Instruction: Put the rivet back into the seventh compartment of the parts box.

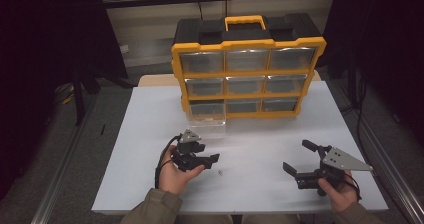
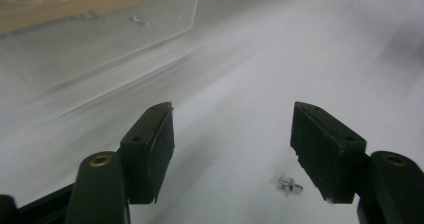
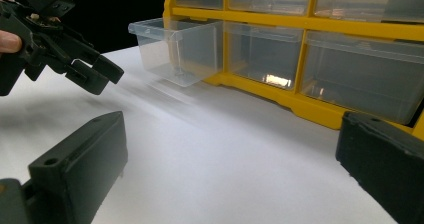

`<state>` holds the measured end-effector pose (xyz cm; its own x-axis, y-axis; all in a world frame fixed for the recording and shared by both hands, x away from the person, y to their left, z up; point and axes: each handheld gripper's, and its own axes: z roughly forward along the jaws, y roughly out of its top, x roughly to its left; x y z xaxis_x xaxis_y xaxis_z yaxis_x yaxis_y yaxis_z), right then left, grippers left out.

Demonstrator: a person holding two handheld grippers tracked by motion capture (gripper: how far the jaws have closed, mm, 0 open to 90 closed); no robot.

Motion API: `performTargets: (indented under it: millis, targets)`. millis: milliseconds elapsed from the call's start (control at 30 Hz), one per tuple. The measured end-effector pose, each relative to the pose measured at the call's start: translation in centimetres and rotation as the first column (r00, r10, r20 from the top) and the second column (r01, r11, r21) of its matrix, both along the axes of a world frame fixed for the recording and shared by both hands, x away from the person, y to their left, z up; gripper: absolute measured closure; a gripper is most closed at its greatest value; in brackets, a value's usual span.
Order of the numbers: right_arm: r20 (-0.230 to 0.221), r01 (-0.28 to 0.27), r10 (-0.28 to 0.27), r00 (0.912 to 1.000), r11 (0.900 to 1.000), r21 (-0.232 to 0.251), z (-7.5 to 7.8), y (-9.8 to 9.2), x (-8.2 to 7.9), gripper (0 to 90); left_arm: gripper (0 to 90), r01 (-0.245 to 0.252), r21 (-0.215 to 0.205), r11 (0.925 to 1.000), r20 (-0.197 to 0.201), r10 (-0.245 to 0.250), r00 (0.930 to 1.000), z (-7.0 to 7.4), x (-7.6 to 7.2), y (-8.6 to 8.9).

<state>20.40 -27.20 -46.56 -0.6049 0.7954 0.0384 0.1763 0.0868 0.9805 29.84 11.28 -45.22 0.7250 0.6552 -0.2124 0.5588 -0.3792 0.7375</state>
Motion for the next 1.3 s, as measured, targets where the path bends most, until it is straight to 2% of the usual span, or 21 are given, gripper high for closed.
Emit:
performTargets:
  millis: [300,500,700,767,900,1300]
  targets:
    - [0.000,0.002,-0.002,1.0000,1.000,0.008,0.0,0.1,0.0,0.1,46.1,0.039,0.000,0.9992,-0.011,-0.039,0.9992,-0.5,-0.4,-0.1]
    - [0.001,0.002,-0.002,1.0000,1.000,0.008,0.0,0.1,0.0,0.2,56.7,0.066,-0.005,0.9978,-0.050,-0.066,0.9966,-0.7,-0.7,-0.5]
    - [-0.002,-0.001,0.001,1.0000,1.000,0.008,0.1,0.1,0.0,0.2,61.2,0.087,0.010,0.9962,-0.074,-0.086,0.9935,-1.1,-1.1,-0.9]
    - [0.000,0.000,0.000,1.0000,1.000,0.012,0.1,0.1,0.0,0.2,63.1,0.091,0.003,0.9958,-0.081,-0.091,0.9926,-1.2,-1.2,-1.1]
    - [0.002,0.000,0.000,1.0000,1.000,0.013,0.1,0.1,0.0,0.2,69.8,0.110,0.011,0.9938,-0.111,-0.108,0.9879,-1.4,-1.4,-1.3]
    - [-0.001,-0.001,0.001,1.0000,1.000,0.006,0.1,0.1,-0.1,0.2,73.5,0.137,0.031,0.9901,-0.138,-0.132,0.9817,-1.7,-1.9,-1.8]
